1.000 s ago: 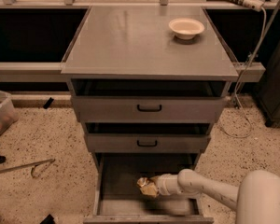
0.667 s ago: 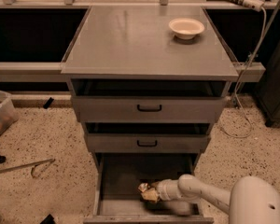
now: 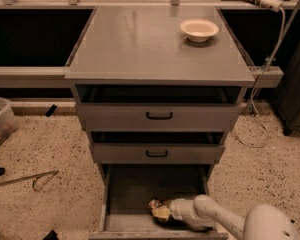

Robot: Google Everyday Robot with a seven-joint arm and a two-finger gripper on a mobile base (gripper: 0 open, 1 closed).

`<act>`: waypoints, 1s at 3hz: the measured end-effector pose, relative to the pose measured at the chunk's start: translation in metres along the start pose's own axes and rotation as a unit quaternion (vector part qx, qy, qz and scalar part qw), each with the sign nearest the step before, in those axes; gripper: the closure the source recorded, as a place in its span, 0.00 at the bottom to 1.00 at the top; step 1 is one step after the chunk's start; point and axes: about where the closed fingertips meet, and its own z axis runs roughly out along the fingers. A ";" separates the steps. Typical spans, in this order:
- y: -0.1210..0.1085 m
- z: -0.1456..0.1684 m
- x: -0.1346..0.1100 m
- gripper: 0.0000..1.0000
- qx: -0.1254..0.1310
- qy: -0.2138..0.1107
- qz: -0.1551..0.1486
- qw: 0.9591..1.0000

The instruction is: Place orange can into bottom drawer

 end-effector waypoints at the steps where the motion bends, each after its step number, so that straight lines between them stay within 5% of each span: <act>1: 0.000 0.000 0.000 0.82 0.000 0.000 0.000 1.000; 3: 0.000 0.000 0.000 0.35 0.000 0.000 0.000 1.000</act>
Offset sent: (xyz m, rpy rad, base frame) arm 0.0000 0.0000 0.0000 0.0000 0.0000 0.0000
